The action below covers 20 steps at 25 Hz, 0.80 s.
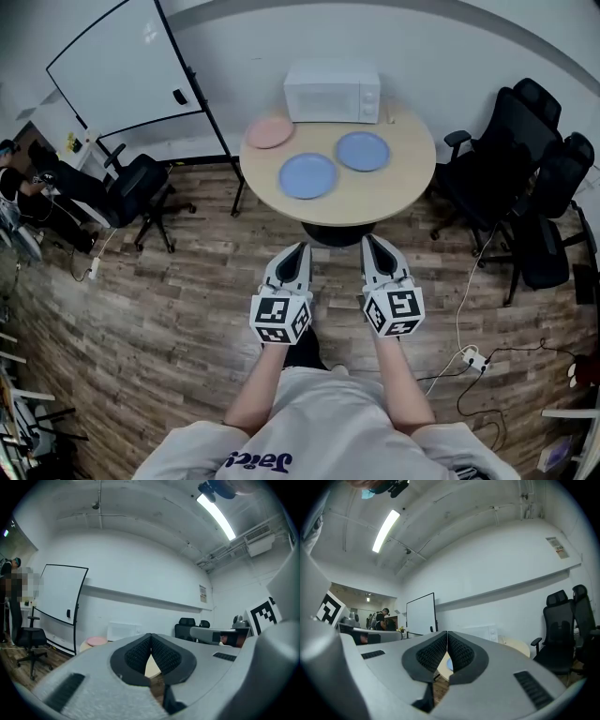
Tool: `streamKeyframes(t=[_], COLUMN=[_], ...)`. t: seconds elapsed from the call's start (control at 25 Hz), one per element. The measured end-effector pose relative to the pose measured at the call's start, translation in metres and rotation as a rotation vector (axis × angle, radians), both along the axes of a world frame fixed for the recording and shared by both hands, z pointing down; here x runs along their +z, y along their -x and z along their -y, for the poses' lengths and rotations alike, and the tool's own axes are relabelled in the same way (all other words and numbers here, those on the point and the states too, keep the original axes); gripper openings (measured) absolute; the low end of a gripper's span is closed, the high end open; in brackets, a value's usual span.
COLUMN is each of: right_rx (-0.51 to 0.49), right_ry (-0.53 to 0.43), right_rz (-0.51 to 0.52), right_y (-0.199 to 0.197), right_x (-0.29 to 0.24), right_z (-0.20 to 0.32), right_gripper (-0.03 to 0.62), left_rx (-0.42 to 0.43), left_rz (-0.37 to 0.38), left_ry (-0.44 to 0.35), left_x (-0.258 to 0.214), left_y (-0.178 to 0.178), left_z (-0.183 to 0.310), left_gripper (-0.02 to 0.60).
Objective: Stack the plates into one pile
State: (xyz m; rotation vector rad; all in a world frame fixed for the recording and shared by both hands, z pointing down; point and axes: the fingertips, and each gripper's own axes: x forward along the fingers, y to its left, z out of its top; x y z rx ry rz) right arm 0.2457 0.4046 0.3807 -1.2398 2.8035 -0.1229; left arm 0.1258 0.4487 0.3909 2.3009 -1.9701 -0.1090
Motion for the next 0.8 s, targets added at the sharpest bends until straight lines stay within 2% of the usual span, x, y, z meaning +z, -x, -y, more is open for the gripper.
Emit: streamKeyframes(t=[0.2, 0.4, 0.64, 0.8], right_rx=[-0.006, -0.014, -0.041, -0.024], right_ry=[0.021, 0.051, 0.042, 0.084], right_rz=[-0.039, -0.075, -0.107, -0.129], right_y=[0.025, 0.055, 0.119, 0.146], right_x=[0.017, 0.033, 0.024, 0.039], right_z=[0.030, 0.085, 0.157, 0.193], right_gripper=[0.017, 0.017, 0.017, 0.017], left_rx=[0.005, 0.031, 0.020, 0.023], left_rz=[-0.037, -0.046, -0.078, -0.097], left_ry=[0.014, 0.032, 0.071, 0.103], left_x=[0.014, 0.027, 0.038, 0.053], left_y=[0.026, 0.049, 0.109, 0.143], left_z=[0.045, 0.106, 0.175, 0.209], left_gripper=[0.014, 0.014, 0.014, 0.014])
